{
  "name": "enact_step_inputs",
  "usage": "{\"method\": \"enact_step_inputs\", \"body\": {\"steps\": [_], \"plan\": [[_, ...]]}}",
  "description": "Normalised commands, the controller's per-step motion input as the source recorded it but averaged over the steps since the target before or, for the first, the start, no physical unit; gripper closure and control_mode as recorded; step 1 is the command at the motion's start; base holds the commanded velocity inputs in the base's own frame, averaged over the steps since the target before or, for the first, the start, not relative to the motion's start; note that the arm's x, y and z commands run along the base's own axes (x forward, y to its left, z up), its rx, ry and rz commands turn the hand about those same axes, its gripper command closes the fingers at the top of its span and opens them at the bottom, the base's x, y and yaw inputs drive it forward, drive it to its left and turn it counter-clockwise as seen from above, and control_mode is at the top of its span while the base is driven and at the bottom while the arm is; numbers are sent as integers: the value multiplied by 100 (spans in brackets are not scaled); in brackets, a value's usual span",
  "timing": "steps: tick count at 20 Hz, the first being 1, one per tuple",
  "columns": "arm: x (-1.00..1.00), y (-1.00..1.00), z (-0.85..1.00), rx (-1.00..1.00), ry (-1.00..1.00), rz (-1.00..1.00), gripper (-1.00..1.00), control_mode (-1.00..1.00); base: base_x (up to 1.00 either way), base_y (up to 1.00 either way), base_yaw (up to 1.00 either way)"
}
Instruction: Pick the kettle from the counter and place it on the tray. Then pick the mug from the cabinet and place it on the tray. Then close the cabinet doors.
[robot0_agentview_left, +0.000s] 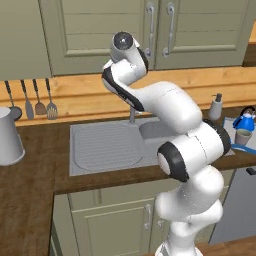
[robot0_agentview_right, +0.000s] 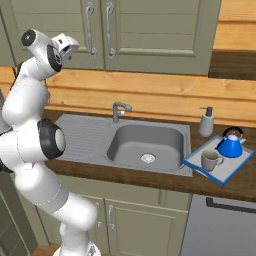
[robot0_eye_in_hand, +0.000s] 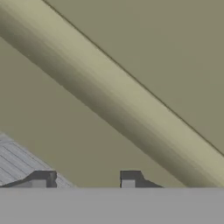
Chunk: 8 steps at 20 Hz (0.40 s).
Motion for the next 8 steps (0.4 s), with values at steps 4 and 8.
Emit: {"method": "enact_step_inputs", "body": {"steps": [4,8], "plan": [[44,-27,-42,10,1,20,-100,-100,0,0,0],[23,-8,-64,0,0,19,-100,-100,0,0,0]]}}
